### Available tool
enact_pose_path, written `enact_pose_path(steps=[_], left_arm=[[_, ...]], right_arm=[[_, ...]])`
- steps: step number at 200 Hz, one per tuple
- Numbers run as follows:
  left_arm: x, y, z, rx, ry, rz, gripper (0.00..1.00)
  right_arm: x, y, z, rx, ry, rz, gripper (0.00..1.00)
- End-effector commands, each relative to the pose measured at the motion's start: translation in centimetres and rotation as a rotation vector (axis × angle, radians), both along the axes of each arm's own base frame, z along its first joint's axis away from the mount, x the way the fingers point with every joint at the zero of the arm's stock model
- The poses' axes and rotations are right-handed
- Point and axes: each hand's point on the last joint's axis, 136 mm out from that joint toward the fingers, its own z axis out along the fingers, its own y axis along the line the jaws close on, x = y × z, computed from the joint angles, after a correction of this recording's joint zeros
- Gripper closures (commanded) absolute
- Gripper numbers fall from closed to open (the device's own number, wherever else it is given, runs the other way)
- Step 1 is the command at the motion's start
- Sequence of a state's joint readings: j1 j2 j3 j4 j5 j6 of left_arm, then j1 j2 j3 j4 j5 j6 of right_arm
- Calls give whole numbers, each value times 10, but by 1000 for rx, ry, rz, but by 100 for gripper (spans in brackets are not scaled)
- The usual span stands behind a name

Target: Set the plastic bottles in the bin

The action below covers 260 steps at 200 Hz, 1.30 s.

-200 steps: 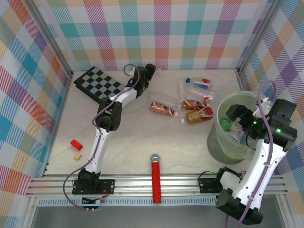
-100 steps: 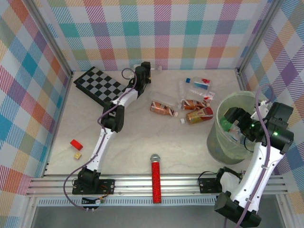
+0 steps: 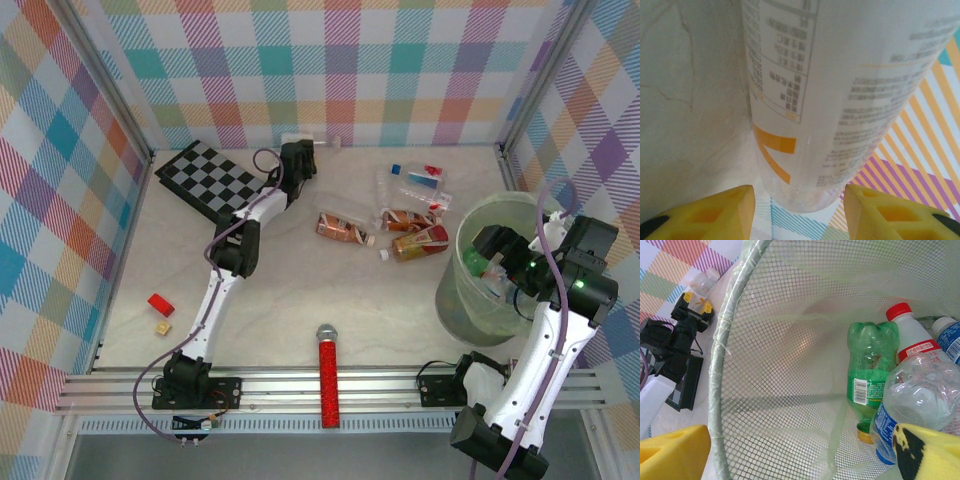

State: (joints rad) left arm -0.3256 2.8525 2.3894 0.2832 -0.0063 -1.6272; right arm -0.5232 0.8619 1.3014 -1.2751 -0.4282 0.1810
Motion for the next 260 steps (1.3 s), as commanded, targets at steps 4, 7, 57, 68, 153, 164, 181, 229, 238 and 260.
enact_pose_path(steps=[4,7,57,68,153,164,181,229,238,260], left_arm=[[-23,19,-34,114,134,-46,49],[-25,19,-31,126,133,-52,49],[-59,48,38,412,63,-70,39],[-55,53,51,501,46,-81,34],[-27,68,4,407,197,-79,9],[-26,67,1,404,204,-84,8],[-26,69,1,425,219,-89,4],[-19,65,-11,376,223,-101,3],[-17,60,-13,364,217,-123,3],[-16,49,-17,345,209,-166,3]], right_arm=[[0,1,2,9,-17,-8,7],[-1,1,2,10,-16,-8,7],[-1,3,2,13,-21,0,7],[-1,3,0,14,-22,2,7],[-4,-1,-4,-19,-11,-16,7],[-4,-1,-4,-18,-12,-18,7],[-3,-2,-5,-20,-12,-21,7],[-2,-4,-4,-28,-22,-32,8],[-2,-4,-4,-28,-23,-33,8],[-1,-5,-5,-28,-27,-39,8]])
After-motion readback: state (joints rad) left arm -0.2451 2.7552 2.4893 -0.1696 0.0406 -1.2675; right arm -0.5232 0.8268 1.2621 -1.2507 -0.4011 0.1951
